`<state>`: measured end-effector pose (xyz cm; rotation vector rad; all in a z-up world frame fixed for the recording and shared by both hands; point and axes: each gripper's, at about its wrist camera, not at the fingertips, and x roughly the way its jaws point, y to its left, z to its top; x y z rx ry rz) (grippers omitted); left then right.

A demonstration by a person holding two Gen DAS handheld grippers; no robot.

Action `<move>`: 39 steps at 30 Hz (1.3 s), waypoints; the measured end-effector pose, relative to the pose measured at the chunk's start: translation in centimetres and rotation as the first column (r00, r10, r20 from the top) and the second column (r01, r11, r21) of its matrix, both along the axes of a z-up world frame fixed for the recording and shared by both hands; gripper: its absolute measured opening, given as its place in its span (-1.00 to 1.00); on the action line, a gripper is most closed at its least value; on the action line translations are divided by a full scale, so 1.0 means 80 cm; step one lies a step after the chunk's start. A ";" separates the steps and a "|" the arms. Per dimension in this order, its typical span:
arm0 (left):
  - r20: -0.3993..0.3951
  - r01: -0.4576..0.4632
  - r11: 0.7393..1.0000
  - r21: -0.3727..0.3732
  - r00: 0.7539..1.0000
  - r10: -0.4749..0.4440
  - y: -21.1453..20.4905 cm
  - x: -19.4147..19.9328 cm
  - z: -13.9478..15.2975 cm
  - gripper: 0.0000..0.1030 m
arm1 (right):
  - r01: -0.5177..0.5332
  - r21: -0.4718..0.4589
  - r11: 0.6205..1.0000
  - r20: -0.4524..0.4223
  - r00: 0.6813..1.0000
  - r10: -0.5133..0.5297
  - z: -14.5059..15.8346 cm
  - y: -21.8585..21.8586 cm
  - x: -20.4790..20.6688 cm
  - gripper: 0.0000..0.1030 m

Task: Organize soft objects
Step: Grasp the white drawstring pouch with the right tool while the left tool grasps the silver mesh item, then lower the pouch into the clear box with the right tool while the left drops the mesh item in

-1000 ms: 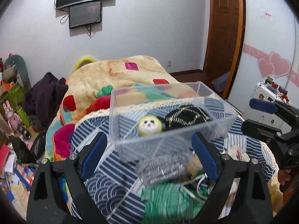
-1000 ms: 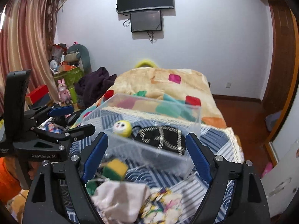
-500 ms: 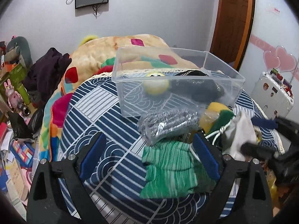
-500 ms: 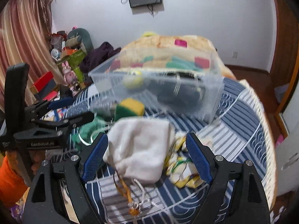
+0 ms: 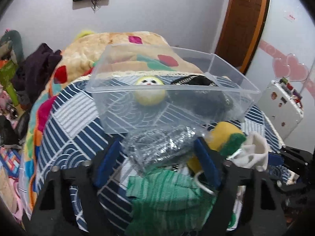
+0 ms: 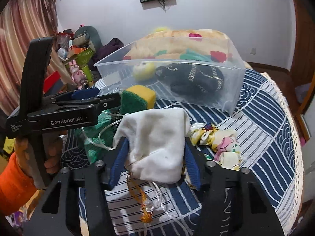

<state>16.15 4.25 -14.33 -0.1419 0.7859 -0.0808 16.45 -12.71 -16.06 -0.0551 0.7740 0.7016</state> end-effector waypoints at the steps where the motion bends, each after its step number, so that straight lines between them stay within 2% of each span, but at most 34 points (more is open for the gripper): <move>1: -0.003 0.008 1.000 -0.010 1.000 -0.008 -0.001 0.000 -0.001 0.33 | 0.005 0.005 1.000 0.002 1.000 -0.005 0.001 -0.001 -0.001 -0.29; 3: 0.006 0.012 1.000 0.002 1.000 -0.012 -0.004 -0.001 -0.001 0.19 | 0.010 0.027 1.000 -0.005 1.000 -0.010 0.003 -0.006 0.000 -0.45; 4: 0.009 0.019 1.000 0.006 1.000 -0.019 -0.005 -0.003 0.000 0.14 | 0.012 0.039 0.999 -0.011 1.000 -0.012 0.004 -0.009 0.000 -0.47; 6: 0.011 0.016 0.999 0.031 1.000 -0.017 -0.008 -0.006 0.000 -0.12 | 0.015 0.057 0.998 -0.016 1.000 -0.014 0.005 -0.014 -0.001 -0.52; 8: 0.014 0.015 0.999 0.051 1.000 -0.016 -0.009 -0.011 -0.001 -0.27 | 0.016 0.068 0.998 -0.018 1.000 -0.015 0.007 -0.019 -0.003 -0.54; 15: 0.033 0.001 0.999 0.037 0.999 -0.002 0.005 -0.031 0.013 -0.53 | 0.030 0.103 0.994 0.026 0.999 -0.033 0.032 -0.037 -0.014 -0.56; 27: 0.178 -0.024 0.999 0.026 0.984 0.019 0.015 -0.060 0.080 -0.55 | 0.058 0.168 0.984 0.128 0.989 -0.080 0.084 -0.051 -0.007 -0.56; 33: 0.257 -0.053 0.997 0.048 0.966 0.038 0.018 -0.055 0.111 -0.55 | 0.075 0.191 0.979 0.196 0.974 -0.113 0.111 -0.049 0.015 -0.56; 39: 0.282 -0.088 0.994 0.065 0.957 0.066 0.026 -0.030 0.122 -0.55 | 0.091 0.193 0.977 0.260 0.955 -0.140 0.138 -0.033 0.047 -0.56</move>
